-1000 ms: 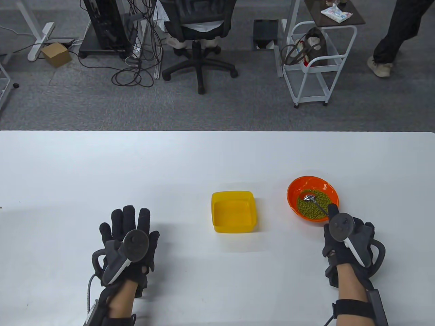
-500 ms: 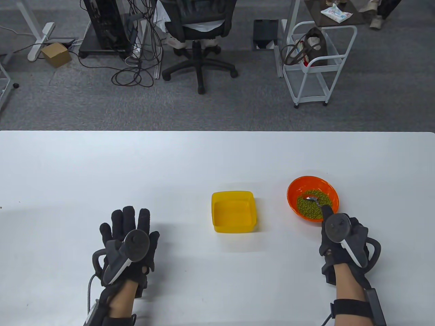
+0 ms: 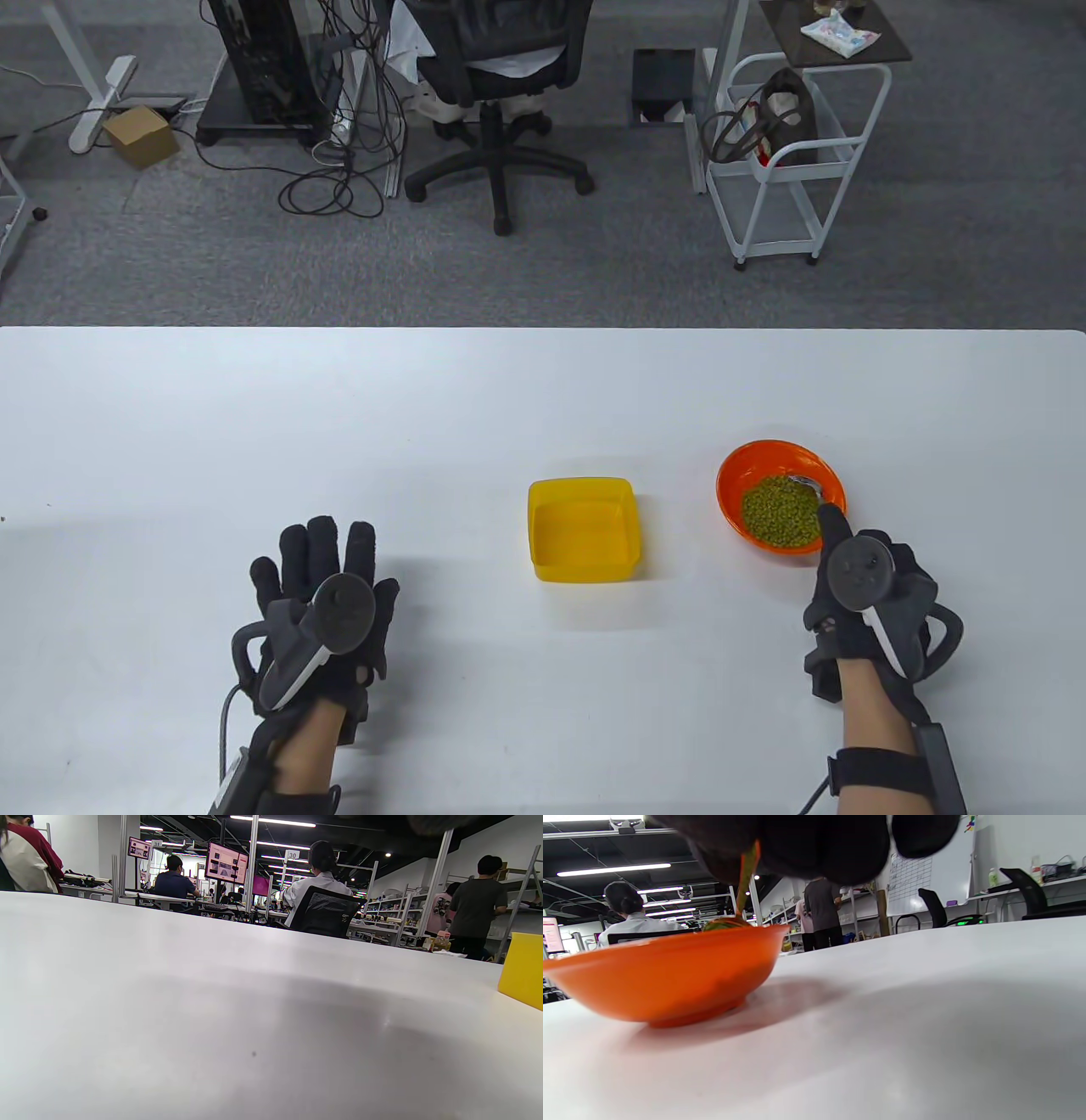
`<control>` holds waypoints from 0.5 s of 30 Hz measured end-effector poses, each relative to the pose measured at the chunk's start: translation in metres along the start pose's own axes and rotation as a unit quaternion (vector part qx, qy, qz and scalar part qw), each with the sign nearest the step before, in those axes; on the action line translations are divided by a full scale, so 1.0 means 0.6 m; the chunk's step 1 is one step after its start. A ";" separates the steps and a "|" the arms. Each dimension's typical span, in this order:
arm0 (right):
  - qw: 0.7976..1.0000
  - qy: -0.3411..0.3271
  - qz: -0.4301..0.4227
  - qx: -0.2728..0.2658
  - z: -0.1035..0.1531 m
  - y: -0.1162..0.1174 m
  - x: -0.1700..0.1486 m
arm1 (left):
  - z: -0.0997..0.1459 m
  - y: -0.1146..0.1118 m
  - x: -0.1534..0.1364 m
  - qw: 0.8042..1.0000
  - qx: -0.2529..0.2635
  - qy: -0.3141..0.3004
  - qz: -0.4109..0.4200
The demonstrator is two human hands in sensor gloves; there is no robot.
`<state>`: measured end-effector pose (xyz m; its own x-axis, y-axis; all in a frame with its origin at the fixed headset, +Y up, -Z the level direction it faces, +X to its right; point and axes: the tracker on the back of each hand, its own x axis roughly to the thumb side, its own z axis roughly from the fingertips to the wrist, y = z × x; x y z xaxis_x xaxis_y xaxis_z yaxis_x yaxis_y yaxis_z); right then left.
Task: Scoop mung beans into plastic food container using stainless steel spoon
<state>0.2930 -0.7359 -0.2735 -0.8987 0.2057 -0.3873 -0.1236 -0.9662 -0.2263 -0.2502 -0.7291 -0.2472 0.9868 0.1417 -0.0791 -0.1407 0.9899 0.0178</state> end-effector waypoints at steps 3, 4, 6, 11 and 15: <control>1.000 0.010 -0.001 -0.007 0.001 -0.004 -0.001 | 0.000 -0.001 0.001 1.000 -0.001 0.000 -0.002; 1.000 0.012 -0.005 -0.007 0.000 -0.005 -0.001 | 0.000 -0.001 0.001 1.000 -0.002 -0.001 -0.002; 0.999 0.011 -0.035 -0.002 -0.001 -0.007 -0.004 | 0.000 -0.001 0.001 1.000 -0.002 -0.001 -0.002; 0.982 0.038 -0.174 0.066 -0.008 0.003 -0.015 | 0.000 -0.002 0.001 1.000 -0.004 0.001 -0.003; 0.955 0.058 -0.259 0.135 -0.012 0.015 -0.022 | 0.000 -0.002 0.002 1.000 -0.006 0.002 -0.004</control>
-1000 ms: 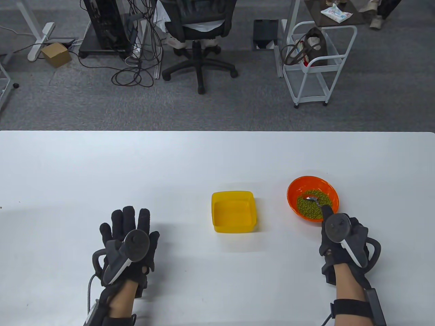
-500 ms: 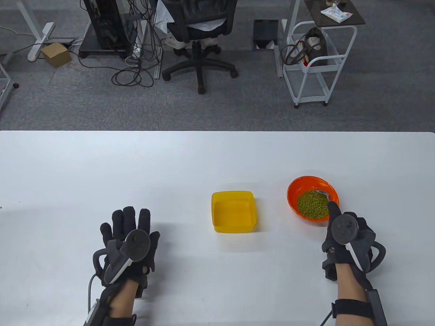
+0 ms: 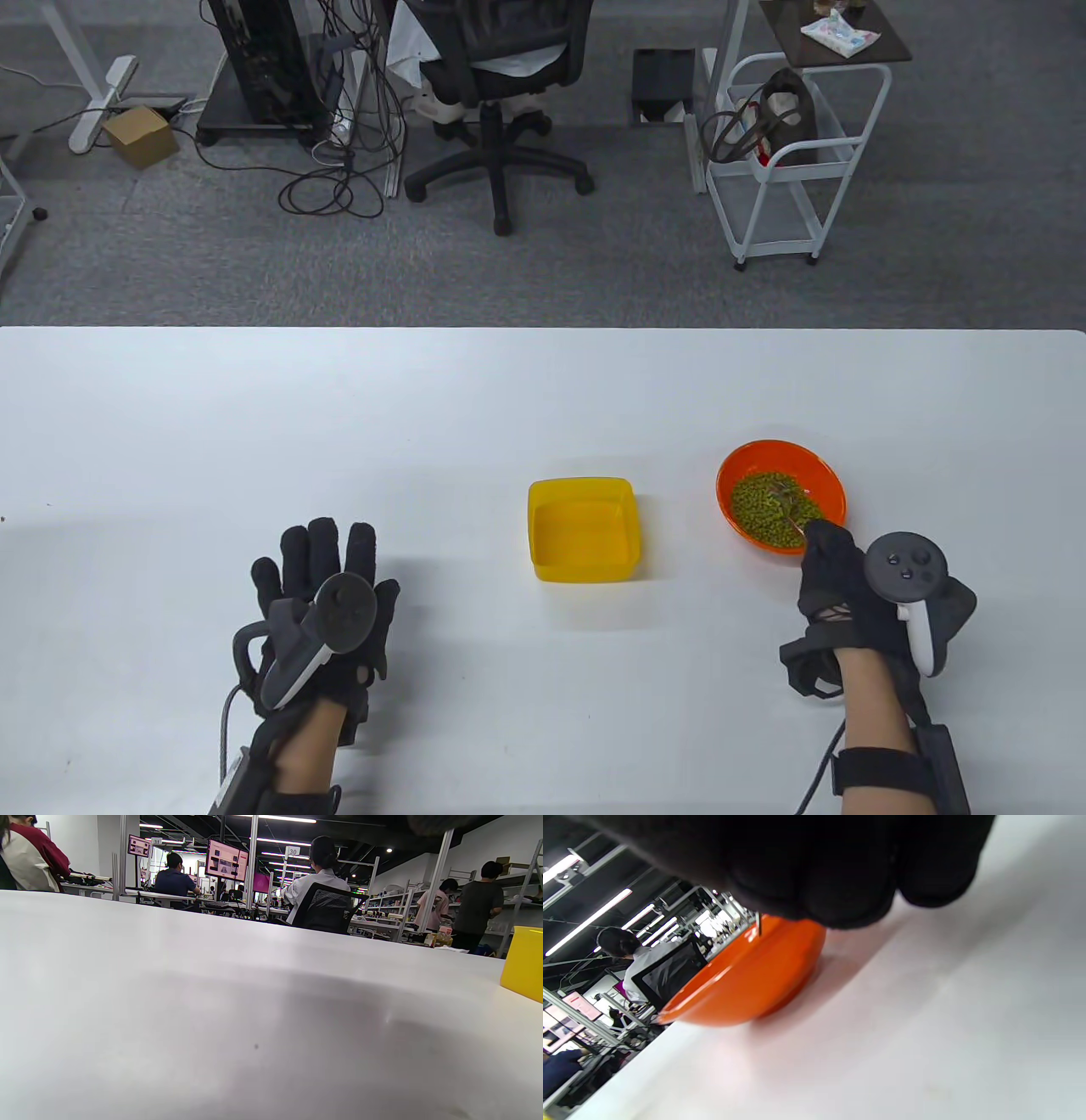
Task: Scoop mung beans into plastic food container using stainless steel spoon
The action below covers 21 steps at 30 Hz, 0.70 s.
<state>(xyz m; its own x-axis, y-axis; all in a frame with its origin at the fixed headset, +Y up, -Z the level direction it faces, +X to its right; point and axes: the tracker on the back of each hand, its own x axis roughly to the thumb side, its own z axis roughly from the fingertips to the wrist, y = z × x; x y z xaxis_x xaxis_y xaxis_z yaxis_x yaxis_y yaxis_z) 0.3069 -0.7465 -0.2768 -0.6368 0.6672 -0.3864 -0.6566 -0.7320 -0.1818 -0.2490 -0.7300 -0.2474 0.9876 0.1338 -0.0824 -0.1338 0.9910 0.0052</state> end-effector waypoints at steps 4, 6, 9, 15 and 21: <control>1.000 0.000 0.012 0.004 0.000 0.000 0.002 | 0.000 0.000 0.000 1.000 -0.002 0.000 0.000; 0.999 -0.006 0.051 -0.006 0.002 -0.001 0.008 | 0.000 -0.001 0.001 1.000 -0.003 0.000 0.000; 0.996 -0.015 0.082 -0.016 0.006 -0.003 0.016 | 0.000 -0.001 0.001 1.000 -0.004 -0.001 0.000; 0.988 -0.030 0.152 -0.015 0.009 -0.001 0.024 | -0.001 -0.001 0.001 1.000 -0.005 -0.001 0.000; 0.971 -0.061 0.231 0.019 0.011 0.012 0.034 | -0.001 -0.001 0.001 1.000 -0.004 -0.001 -0.001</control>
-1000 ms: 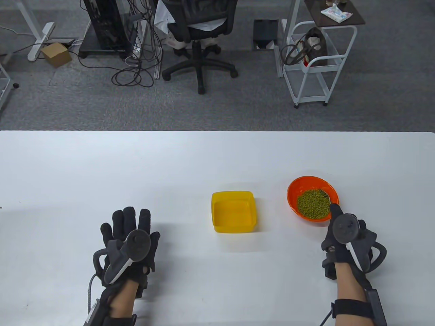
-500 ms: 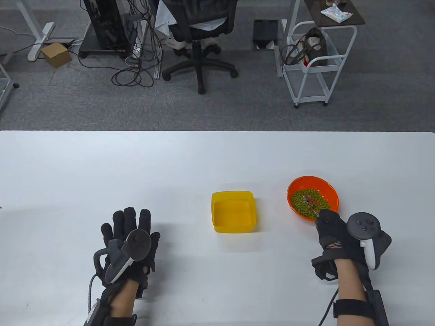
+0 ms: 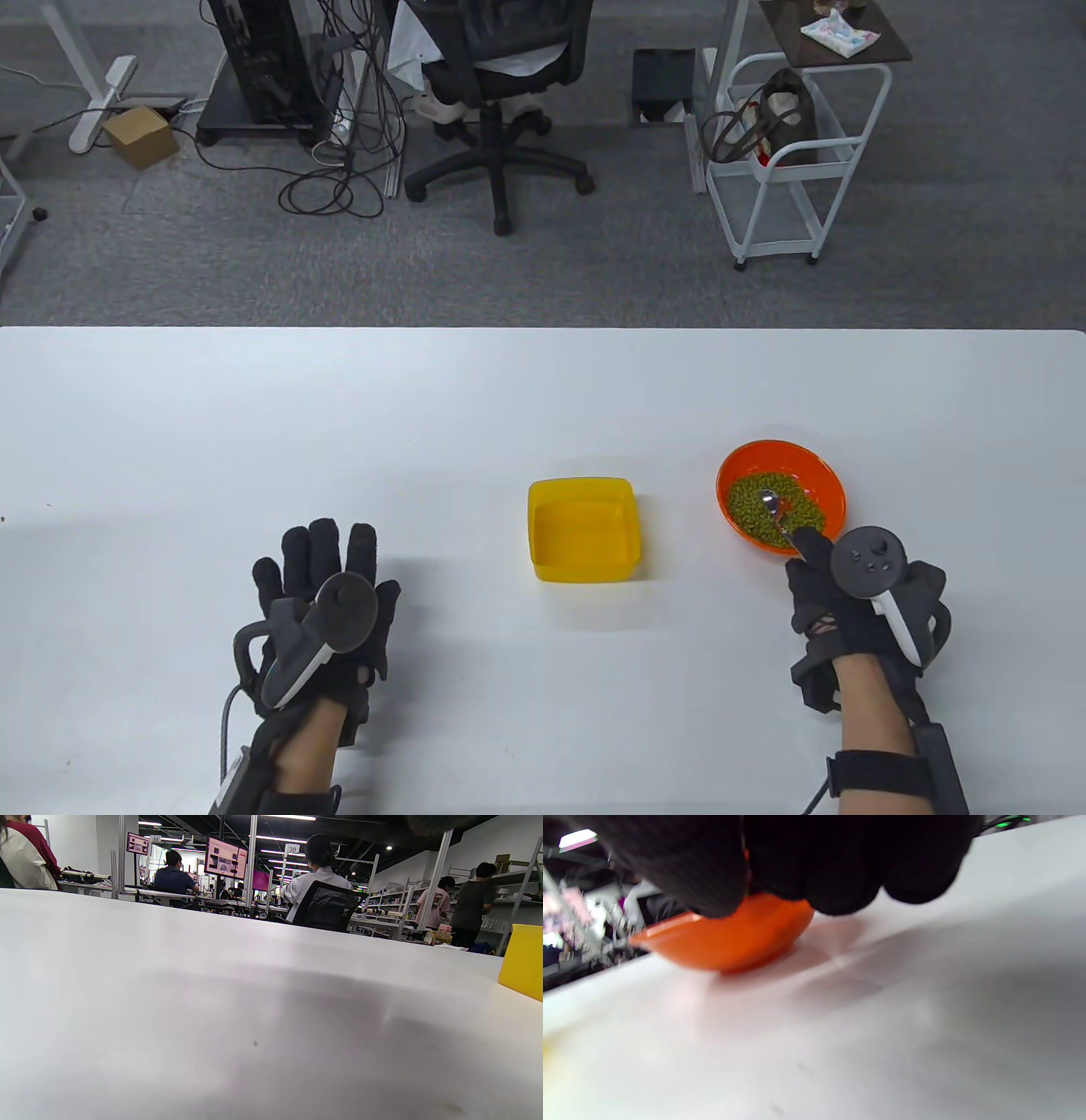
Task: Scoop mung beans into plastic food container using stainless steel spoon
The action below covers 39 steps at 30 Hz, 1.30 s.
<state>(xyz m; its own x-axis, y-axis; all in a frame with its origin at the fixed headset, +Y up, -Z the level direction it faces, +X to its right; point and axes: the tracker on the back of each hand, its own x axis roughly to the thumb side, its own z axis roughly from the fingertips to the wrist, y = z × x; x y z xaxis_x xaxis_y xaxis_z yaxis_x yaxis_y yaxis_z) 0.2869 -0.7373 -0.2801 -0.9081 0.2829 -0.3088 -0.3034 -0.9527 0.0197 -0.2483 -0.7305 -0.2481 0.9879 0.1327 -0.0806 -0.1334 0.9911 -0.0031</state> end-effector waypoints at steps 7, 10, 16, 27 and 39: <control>0.998 -0.027 0.059 -0.006 0.003 0.005 0.017 | 0.000 0.000 0.000 1.000 -0.001 -0.001 -0.001; 0.999 -0.029 0.032 -0.006 0.002 0.008 0.014 | 0.000 -0.001 0.000 1.000 -0.003 -0.001 0.000; 0.997 -0.024 -0.074 0.016 -0.003 0.008 -0.012 | 0.000 -0.001 -0.001 1.000 -0.004 0.000 0.002; 0.997 -0.025 -0.055 -0.052 0.004 0.005 -0.014 | -0.001 -0.002 -0.001 1.000 -0.009 0.001 -0.001; 0.994 -0.071 -0.038 -0.076 0.013 0.000 0.014 | -0.001 -0.003 -0.001 1.000 -0.013 0.001 -0.002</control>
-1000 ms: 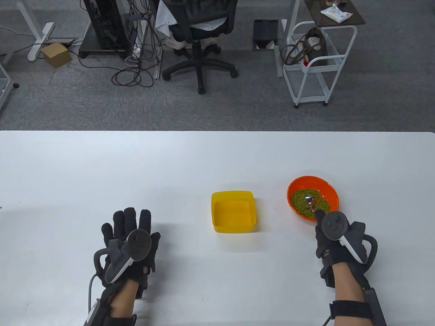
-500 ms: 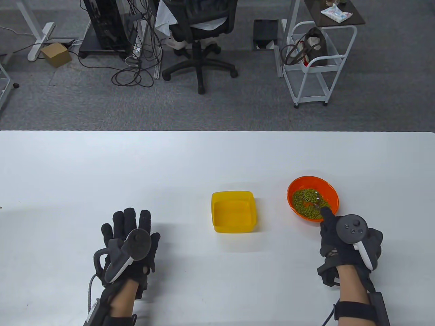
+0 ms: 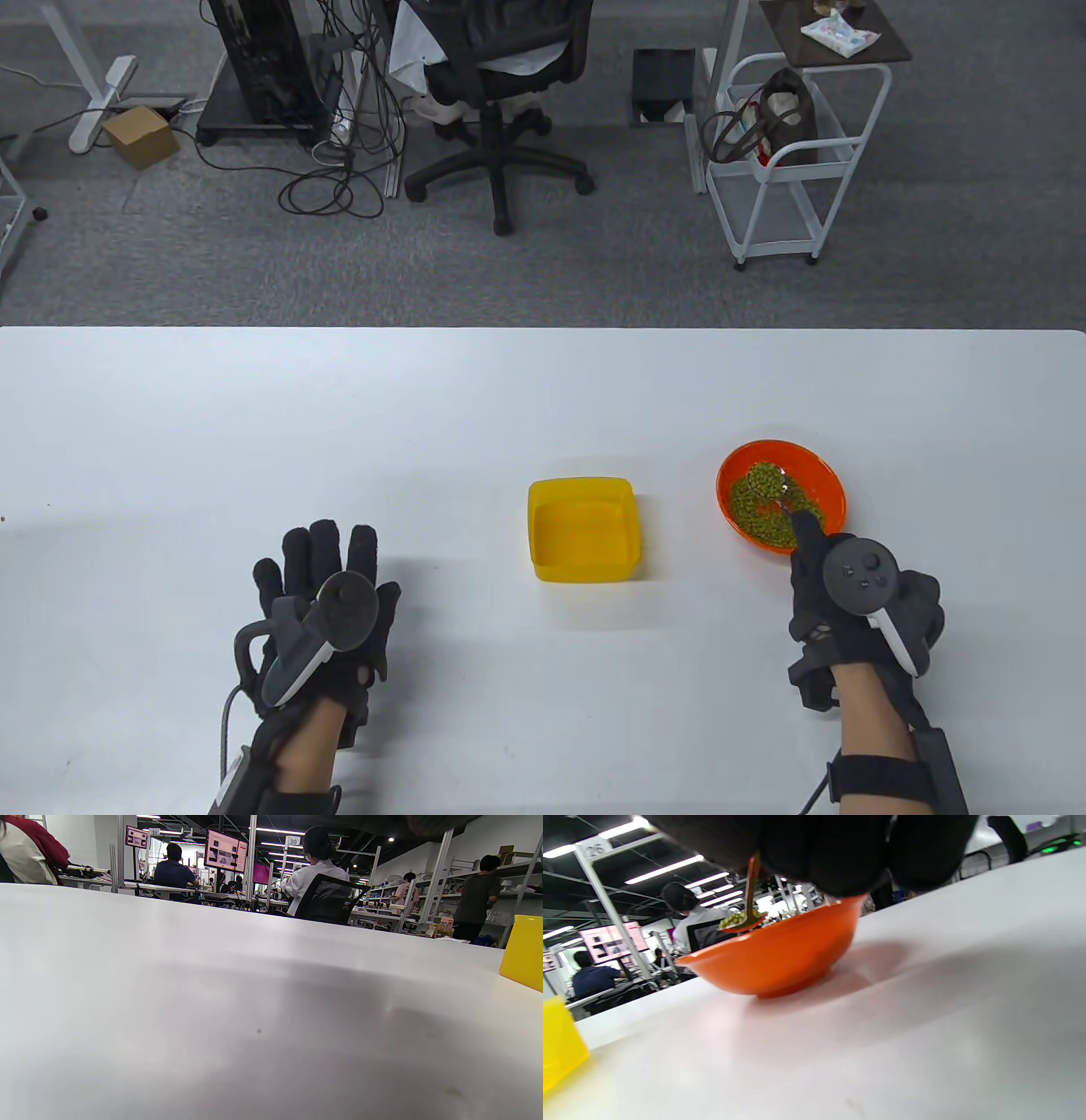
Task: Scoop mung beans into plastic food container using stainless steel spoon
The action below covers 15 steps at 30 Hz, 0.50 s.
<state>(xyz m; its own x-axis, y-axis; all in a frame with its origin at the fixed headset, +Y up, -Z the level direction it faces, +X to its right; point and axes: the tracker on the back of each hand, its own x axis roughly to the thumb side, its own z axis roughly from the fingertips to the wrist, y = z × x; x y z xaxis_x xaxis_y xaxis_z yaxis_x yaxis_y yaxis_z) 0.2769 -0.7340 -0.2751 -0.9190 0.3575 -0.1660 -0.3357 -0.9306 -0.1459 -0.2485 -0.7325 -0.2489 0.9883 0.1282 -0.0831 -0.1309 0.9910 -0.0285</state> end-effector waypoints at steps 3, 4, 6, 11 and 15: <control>0.999 -0.033 0.003 -0.004 0.004 -0.001 0.024 | 0.000 0.000 0.000 1.000 0.001 0.000 -0.001; 0.999 -0.042 -0.006 -0.005 0.008 -0.001 0.035 | 0.000 0.000 0.000 1.000 0.001 0.000 -0.001; 0.998 -0.061 -0.025 -0.003 0.015 0.000 0.057 | -0.001 0.000 0.000 1.000 0.000 0.000 -0.001; 0.992 -0.119 -0.046 0.002 0.039 0.005 0.116 | 0.000 0.000 0.000 1.000 0.000 0.003 -0.003; 0.986 -0.154 -0.058 0.022 0.056 0.021 0.160 | -0.001 0.000 0.000 1.000 -0.001 0.003 -0.003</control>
<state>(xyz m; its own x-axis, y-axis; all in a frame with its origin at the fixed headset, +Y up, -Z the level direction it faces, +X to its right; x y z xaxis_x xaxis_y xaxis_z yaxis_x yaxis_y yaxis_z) 0.1775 -0.7141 -0.2603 -0.8909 0.4271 0.1544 -0.4445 -0.8898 -0.1034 -0.2483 -0.7327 -0.2492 0.9885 0.1228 -0.0887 -0.1260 0.9915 -0.0312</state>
